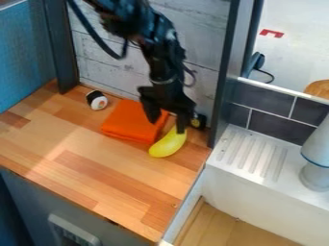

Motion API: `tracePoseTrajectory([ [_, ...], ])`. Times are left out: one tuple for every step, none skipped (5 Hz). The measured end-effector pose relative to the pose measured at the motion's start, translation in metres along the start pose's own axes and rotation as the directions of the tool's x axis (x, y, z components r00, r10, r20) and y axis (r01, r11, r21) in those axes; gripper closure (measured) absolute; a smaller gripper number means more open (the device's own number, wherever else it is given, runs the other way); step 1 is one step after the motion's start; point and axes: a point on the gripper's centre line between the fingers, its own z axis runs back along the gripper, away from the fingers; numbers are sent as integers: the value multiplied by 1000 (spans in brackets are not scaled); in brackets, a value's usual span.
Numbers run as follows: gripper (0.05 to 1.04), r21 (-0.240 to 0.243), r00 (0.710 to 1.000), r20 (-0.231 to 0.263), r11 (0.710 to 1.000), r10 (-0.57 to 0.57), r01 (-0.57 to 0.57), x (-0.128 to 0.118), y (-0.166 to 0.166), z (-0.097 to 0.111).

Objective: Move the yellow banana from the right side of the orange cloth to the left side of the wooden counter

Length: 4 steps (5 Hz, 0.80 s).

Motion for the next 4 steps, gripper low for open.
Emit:
tracePoseTrajectory([
  [83,-5,1000,-3,1000,-6,6,3,-7,-2],
  [83,2,1000,-22,1000,-12,12,2,-7,-5],
  [83,12,999,-36,1000,-16,17,0,-6,-4],
  [83,11,999,-45,1000,-24,25,-1,-6,-6],
])
